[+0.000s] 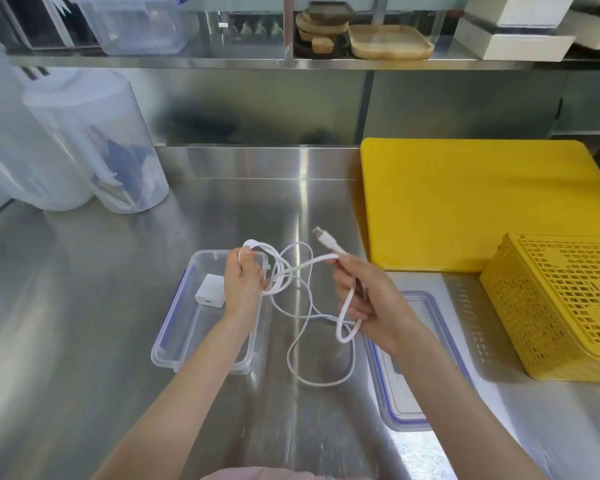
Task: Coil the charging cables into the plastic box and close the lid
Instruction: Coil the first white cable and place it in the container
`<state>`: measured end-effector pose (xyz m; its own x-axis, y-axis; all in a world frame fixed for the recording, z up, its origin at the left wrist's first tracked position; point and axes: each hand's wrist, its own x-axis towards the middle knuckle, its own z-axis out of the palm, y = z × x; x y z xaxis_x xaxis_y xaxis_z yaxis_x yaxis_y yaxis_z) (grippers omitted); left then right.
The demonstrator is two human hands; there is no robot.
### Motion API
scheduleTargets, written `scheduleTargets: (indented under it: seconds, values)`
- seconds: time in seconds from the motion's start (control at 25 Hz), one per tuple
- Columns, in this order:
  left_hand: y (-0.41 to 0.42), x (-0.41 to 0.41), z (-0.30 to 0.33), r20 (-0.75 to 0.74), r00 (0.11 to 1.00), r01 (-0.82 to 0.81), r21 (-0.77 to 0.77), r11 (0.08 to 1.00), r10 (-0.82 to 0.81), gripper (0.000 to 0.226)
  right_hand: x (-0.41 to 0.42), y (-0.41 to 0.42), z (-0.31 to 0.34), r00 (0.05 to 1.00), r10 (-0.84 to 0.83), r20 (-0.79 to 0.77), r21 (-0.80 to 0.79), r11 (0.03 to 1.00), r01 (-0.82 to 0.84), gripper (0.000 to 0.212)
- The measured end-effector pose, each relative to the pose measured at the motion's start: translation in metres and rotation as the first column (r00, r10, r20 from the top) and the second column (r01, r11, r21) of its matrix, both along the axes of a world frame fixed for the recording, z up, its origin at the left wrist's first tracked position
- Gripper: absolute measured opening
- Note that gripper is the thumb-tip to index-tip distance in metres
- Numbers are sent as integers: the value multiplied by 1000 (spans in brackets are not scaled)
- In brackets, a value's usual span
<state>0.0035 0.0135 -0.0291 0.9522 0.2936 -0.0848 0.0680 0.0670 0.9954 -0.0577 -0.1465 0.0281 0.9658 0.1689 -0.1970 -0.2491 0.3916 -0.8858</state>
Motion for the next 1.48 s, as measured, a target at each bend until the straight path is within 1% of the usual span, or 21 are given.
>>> scheduleTargets:
  seconds: [0.08,0.2,0.32,0.44,0.52,0.64,0.72,0.76,0.8,0.88,0.92,1.0,1.08,1.12,1.2,1.28,1.32,1.36,1.44,1.48]
  values:
    - [-2,-1,-5,-28,998,57,67,996,-55,30,4,-3,14,997,48,57,112,992,-54,31]
    - [-8,-4,-11,-98,976,209,172,963,-195,29,11,0,28,985,105,140,164,978,-128,33]
    - [-14,-9,-17,-136,921,389,240,890,-366,27,17,4,40,973,144,179,208,961,-180,34]
    - [-17,-12,-23,-173,878,478,372,796,-447,29,24,3,49,964,132,232,232,955,-187,31]
    - [-19,-13,-25,-188,854,518,410,751,-486,24,27,0,52,963,104,249,221,962,-162,28]
    - [-23,-18,-25,-200,826,564,330,757,-528,23,30,-1,46,979,55,195,112,991,-78,26]
    - [-25,-23,-24,-218,825,563,246,789,-521,30,32,-2,36,988,-12,157,-22,1000,16,25]
    - [-25,-25,-23,-221,827,553,163,817,-516,32,32,-2,30,987,-59,152,-122,989,78,24]
    - [-25,-26,-21,-226,830,534,54,844,-510,33,33,-3,22,983,-105,153,-246,959,141,23]
    - [-23,-25,-16,-246,835,462,-171,870,-492,35,34,-6,7,976,-168,137,-468,858,213,20]
    - [-21,-24,-13,-257,836,424,-256,869,-484,39,33,-7,0,977,-183,112,-540,814,215,20]
    - [-17,-22,-9,-255,835,389,-354,850,-488,46,32,-11,-16,981,-176,81,-670,719,184,22]
    - [-15,-22,-5,-237,827,395,-397,828,-509,48,30,-13,-28,987,-113,117,-788,594,162,27]
    - [-14,-22,-4,-228,820,407,-412,815,-525,47,29,-14,-33,985,-79,151,-821,545,170,27]
    - [-11,-22,0,-205,791,459,-425,780,-577,44,27,-14,-38,980,-63,189,-850,490,195,26]
    - [-7,-22,5,-181,731,561,-391,730,-658,38,27,-15,-38,976,-68,208,-867,449,217,27]
    - [-5,-22,7,-171,700,610,-361,705,-693,35,27,-15,-38,977,-59,207,-865,455,211,26]
    - [-4,-22,8,-162,680,645,-333,688,-715,34,27,-14,-36,980,-42,197,-852,486,192,25]
    - [-2,-21,11,-152,662,672,-311,672,-734,34,26,-8,-34,985,30,172,-819,560,126,27]
    - [-2,-21,13,-159,655,679,-306,668,-739,35,24,-4,-33,981,64,182,-806,582,112,30]
